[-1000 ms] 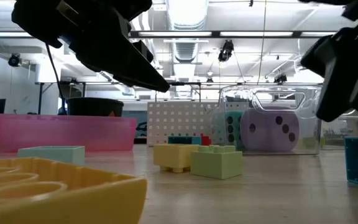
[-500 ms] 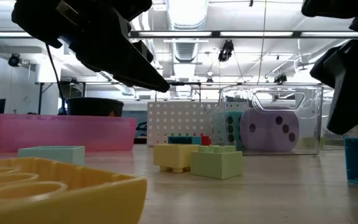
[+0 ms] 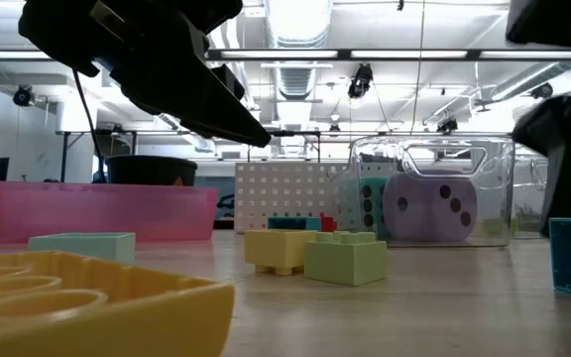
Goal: Pick & Place Toys
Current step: Put the right small dark blue game piece into the right transparent bin
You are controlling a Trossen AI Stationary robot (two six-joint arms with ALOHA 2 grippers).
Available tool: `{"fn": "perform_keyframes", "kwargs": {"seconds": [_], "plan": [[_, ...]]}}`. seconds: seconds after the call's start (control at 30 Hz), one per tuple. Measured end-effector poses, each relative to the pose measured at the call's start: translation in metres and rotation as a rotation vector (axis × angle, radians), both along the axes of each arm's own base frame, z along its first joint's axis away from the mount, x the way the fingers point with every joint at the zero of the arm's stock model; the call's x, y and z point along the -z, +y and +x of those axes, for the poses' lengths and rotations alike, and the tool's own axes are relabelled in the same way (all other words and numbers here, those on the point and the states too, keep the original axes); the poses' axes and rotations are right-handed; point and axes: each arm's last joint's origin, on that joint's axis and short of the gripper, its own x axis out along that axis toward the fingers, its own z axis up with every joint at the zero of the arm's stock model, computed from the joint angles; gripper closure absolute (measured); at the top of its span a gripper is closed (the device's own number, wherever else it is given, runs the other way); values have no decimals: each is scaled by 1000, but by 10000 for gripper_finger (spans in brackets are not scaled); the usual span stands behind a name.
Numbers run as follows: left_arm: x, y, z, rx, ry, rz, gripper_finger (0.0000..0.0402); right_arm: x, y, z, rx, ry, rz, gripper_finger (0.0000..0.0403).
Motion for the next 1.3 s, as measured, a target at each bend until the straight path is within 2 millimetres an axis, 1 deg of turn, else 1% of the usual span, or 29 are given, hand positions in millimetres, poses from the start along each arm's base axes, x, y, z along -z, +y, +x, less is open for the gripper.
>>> {"fn": "perform_keyframes", "kwargs": {"seconds": [0.13, 0.3, 0.43, 0.63, 0.93, 1.3], "plan": [[0, 0, 0, 0, 0, 0, 252, 12, -7, -7, 62, 35, 6, 96], [0, 0, 0, 0, 0, 0, 252, 13, -7, -6, 84, 3, 37, 96], [0, 0, 0, 0, 0, 0, 252, 13, -8, -6, 111, -33, 6, 96], [0, 0, 0, 0, 0, 0, 252, 15, -7, -6, 70, -86, 4, 96], [0, 0, 0, 0, 0, 0, 252, 22, -10, -9, 63, -120, 31, 96], [0, 0, 0, 0, 0, 0, 252, 23, -11, -10, 41, -136, -11, 97]]}}
